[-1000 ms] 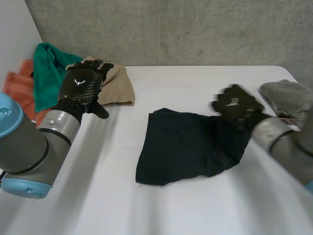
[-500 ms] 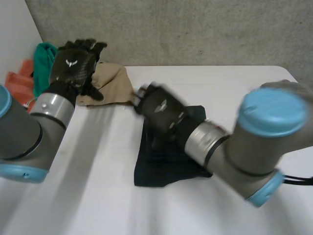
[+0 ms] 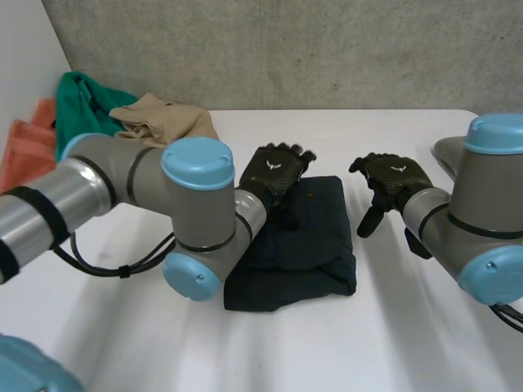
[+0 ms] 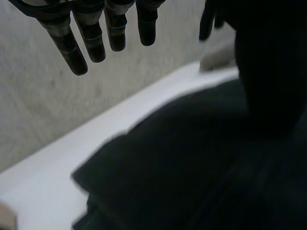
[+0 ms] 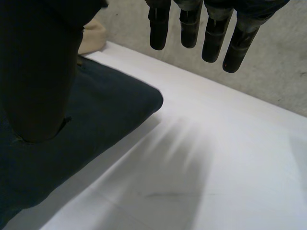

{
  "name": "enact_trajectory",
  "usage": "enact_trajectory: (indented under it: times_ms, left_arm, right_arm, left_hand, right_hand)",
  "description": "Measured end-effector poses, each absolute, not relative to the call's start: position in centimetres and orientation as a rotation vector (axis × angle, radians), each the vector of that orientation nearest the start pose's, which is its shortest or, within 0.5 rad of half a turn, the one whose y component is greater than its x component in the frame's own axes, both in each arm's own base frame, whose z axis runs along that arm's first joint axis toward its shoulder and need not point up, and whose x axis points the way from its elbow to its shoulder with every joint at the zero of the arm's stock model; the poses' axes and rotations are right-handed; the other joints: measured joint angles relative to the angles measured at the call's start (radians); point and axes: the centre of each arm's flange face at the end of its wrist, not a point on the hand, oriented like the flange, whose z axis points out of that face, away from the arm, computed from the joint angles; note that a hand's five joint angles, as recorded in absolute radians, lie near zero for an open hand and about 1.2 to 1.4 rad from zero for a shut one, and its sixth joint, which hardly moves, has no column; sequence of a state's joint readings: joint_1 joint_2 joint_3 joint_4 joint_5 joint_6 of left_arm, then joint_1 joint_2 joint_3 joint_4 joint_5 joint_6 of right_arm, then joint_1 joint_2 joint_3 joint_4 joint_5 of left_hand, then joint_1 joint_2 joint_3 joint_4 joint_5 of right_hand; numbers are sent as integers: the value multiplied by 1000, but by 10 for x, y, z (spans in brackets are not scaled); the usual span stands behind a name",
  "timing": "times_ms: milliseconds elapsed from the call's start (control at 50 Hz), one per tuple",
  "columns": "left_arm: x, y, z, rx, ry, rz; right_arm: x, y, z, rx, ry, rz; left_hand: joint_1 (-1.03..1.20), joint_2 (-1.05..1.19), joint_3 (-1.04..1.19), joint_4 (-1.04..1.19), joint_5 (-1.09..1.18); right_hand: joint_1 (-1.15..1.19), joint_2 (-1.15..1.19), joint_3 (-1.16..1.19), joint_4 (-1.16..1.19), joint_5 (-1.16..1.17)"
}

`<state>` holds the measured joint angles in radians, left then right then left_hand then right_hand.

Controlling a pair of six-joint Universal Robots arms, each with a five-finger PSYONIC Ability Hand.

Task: Fold the laundry.

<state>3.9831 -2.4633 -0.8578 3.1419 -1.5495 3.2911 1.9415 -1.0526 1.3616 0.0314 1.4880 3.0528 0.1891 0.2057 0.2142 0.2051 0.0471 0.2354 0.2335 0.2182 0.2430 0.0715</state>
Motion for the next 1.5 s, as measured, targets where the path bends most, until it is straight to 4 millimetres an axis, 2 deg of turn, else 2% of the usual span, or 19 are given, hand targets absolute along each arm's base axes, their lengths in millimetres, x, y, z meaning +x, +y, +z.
enact_trajectory:
  times_ms: [100, 260, 480, 580, 640, 680, 760, 800, 820, 840, 920, 960, 1020, 1080, 1180, 1220, 1360, 1480, 1500]
  left_arm:
    - [-407, -266, 149, 1248, 2409, -2031]
    - [-387, -258, 132, 1397, 2234, -1775]
    - [-377, -254, 123, 1478, 2137, -1670]
    - [-374, -253, 119, 1514, 2102, -1637]
    - [-372, -253, 121, 1518, 2096, -1634]
    - [-372, -254, 127, 1505, 2092, -1659]
    - [-374, -257, 155, 1435, 2069, -1791]
    - [-377, -259, 179, 1380, 2055, -1909]
    - [-377, -259, 183, 1371, 2053, -1931]
    - [-378, -259, 199, 1341, 2047, -2015]
    - [-377, -261, 236, 1293, 2056, -2221]
    - [-374, -263, 247, 1288, 2075, -2286]
    - [-365, -270, 260, 1314, 2147, -2368]
    - [-357, -275, 265, 1386, 2244, -2407]
    - [-343, -279, 266, 1525, 2431, -2403]
    - [-339, -280, 266, 1558, 2487, -2391]
    - [-336, -280, 263, 1581, 2559, -2362]
    - [-337, -277, 257, 1584, 2577, -2336]
    - [-338, -274, 254, 1588, 2584, -2322]
  right_arm:
    - [278, -308, 177, -650, 2322, -1612]
    - [303, -297, 159, -783, 2340, -1501]
    - [311, -298, 132, -958, 2376, -1473]
    - [311, -299, 129, -1014, 2379, -1488]
    - [310, -299, 136, -1031, 2366, -1516]
    - [310, -299, 147, -1029, 2347, -1550]
    - [309, -297, 175, -1006, 2286, -1644]
    - [307, -293, 191, -987, 2239, -1708]
    - [307, -292, 193, -984, 2231, -1719]
    - [305, -288, 200, -974, 2199, -1761]
    - [298, -271, 212, -957, 2116, -1864]
    - [295, -262, 212, -956, 2088, -1896]
    - [290, -246, 205, -964, 2056, -1919]
    - [288, -218, 184, -1004, 2006, -1921]
    - [291, -185, 156, -1067, 1934, -1913]
    - [293, -179, 146, -1085, 1918, -1908]
    - [304, -175, 120, -1148, 1881, -1921]
    - [315, -184, 104, -1233, 1850, -1973]
    - [322, -191, 96, -1287, 1829, -2010]
  left_hand:
    - [0, 0, 0, 0, 0]
    - [0, 0, 0, 0, 0]
    - [-11, 0, 0, 0, 0]
    - [-26, 0, 0, 0, 0]
    - [-31, 0, 0, 0, 0]
    - [-32, 0, 0, 0, 0]
    - [-33, 0, 0, 0, -4]
    - [-33, 0, 0, 0, -4]
    - [-33, 0, 0, 0, -4]
    - [-33, 0, 0, 0, -4]
    - [-32, 0, 0, 0, -4]
    - [-32, 0, 0, 0, -4]
    - [-32, 0, 0, 0, -4]
    - [-29, 0, 0, 0, -4]
    - [-29, 0, 0, 0, -4]
    - [-29, 0, 0, 0, -4]
    - [-29, 0, 0, 0, -4]
    - [-29, 0, 0, 0, -4]
    - [-29, 0, 0, 0, -4]
  right_hand:
    - [0, 0, 0, 0, 0]
    - [-31, 0, 0, 0, 0]
    - [-76, 0, 0, 0, 0]
    - [-87, 0, 0, 0, 0]
    - [-87, 0, 0, 0, 0]
    - [-87, 0, 0, 0, 0]
    - [-87, 0, 0, 0, 0]
    - [-87, 0, 0, 0, 0]
    - [-87, 0, 0, 0, 0]
    - [-87, 0, 0, 0, 0]
    - [-87, 0, 0, 0, 0]
    - [-87, 0, 0, 0, 0]
    - [-87, 0, -4, 0, 0]
    - [-87, 0, -4, 0, 0]
    - [-87, 0, -4, 0, 0]
    - [-87, 0, -4, 0, 0]
    - [-87, 0, -4, 0, 0]
    - [-87, 0, -4, 0, 0]
    - [-87, 0, -4, 0, 0]
